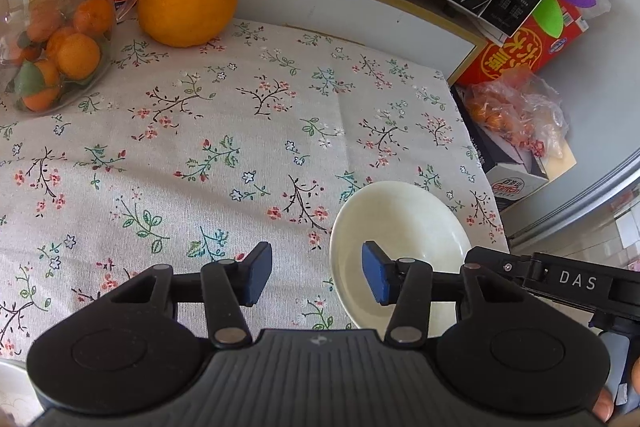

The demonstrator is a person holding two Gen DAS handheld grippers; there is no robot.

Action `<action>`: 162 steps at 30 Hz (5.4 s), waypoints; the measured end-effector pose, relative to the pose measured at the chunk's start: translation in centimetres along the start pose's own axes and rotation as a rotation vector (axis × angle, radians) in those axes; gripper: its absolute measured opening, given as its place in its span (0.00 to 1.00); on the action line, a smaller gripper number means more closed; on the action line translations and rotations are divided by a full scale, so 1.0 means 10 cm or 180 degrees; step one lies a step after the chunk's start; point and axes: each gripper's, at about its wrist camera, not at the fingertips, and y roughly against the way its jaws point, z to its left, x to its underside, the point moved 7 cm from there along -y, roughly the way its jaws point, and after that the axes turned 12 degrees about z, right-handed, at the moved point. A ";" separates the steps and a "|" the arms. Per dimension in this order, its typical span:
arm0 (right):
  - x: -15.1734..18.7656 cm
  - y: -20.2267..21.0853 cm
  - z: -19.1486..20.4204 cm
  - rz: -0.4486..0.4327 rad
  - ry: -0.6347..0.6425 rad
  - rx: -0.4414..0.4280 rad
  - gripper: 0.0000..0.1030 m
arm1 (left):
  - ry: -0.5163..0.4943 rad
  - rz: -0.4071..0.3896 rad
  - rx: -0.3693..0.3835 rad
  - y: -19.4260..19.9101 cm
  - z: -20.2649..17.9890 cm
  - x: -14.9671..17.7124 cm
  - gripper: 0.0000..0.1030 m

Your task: Organize plates and bowls

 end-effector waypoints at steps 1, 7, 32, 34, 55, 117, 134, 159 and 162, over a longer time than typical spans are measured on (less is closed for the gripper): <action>0.00 -0.02 0.01 0.0002 0.0018 0.0012 0.32 | 0.0000 0.0014 0.0006 -0.01 0.00 0.01 0.41; 0.04 -0.16 0.07 0.0089 0.0119 0.0113 0.30 | -0.0086 0.0044 0.0021 -0.08 -0.05 0.03 0.31; 0.16 0.26 0.27 -0.0158 0.0286 -0.0113 0.07 | -0.0169 -0.0191 0.0160 0.30 -0.15 0.14 0.07; 0.20 0.31 0.27 -0.0167 0.0284 -0.0151 0.07 | -0.0160 -0.0173 0.0175 0.32 -0.15 0.17 0.07; 0.90 0.77 0.41 -0.0199 0.0594 -0.0302 0.08 | -0.0243 -0.0224 0.0169 0.76 -0.14 0.75 0.07; 1.23 0.91 0.17 -0.0204 0.0433 -0.0308 0.46 | -0.0477 -0.0154 -0.0284 0.78 -0.10 1.14 0.27; 0.81 0.99 -1.05 -0.0446 -0.1039 -0.0002 0.63 | -0.0562 -0.0068 0.0151 0.44 -0.74 0.64 0.47; 0.66 0.39 -0.99 0.0119 -0.0905 0.0138 0.33 | -0.0270 0.0390 0.0168 -0.45 -1.00 0.47 0.30; 0.66 0.30 -0.92 0.0205 -0.0821 0.0188 0.19 | -0.0329 0.0405 0.0139 -0.50 -1.03 0.49 0.20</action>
